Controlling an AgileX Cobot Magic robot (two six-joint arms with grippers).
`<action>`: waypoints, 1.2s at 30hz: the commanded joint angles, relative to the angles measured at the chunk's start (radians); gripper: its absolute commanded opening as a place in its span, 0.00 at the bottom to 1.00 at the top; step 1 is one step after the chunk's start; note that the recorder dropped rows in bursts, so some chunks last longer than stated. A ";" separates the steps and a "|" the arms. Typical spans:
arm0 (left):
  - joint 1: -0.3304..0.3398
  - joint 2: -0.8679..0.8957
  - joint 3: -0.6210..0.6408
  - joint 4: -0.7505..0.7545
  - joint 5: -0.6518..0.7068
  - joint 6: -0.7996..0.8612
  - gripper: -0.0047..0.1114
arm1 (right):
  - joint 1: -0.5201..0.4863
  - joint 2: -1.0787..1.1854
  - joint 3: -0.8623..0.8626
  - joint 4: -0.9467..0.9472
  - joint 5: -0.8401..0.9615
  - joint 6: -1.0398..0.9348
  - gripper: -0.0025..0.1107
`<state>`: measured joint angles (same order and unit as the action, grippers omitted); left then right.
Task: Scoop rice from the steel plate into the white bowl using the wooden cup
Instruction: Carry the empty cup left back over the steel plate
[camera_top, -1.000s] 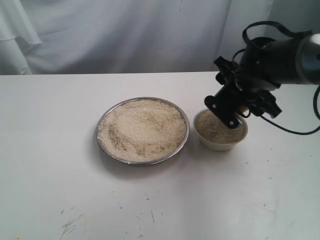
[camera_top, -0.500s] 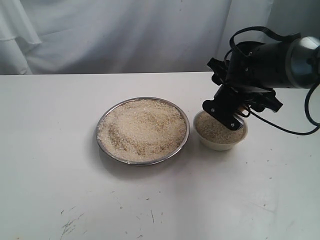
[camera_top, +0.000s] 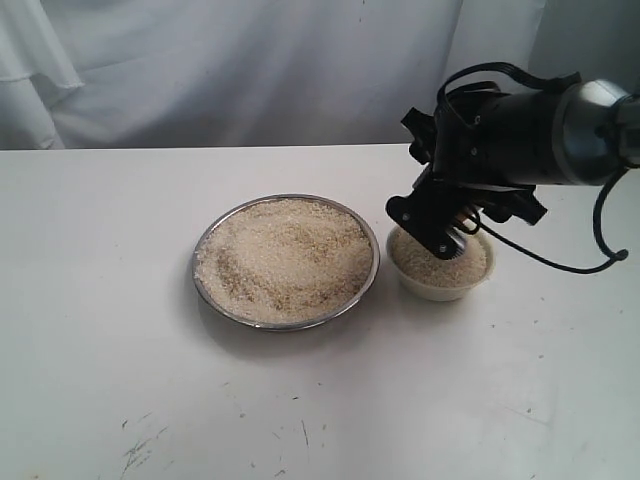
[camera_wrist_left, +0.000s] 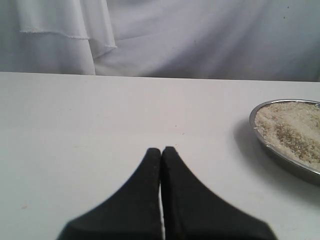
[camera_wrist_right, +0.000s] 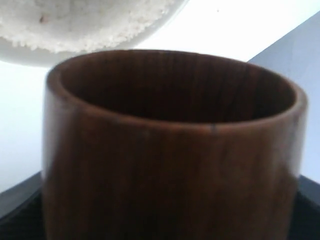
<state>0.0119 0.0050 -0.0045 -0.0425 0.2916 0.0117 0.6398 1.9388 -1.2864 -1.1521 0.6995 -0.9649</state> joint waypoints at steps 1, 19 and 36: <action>-0.002 -0.005 0.005 -0.001 -0.006 -0.003 0.04 | 0.011 -0.010 0.002 -0.009 -0.068 0.064 0.02; -0.002 -0.005 0.005 -0.001 -0.006 -0.003 0.04 | -0.013 -0.008 -0.087 0.145 -0.274 0.177 0.02; -0.002 -0.005 0.005 -0.001 -0.006 -0.003 0.04 | 0.084 0.148 -0.202 0.102 -0.356 0.178 0.02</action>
<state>0.0119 0.0050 -0.0045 -0.0425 0.2916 0.0117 0.7041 2.0538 -1.4685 -1.0114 0.3304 -0.7885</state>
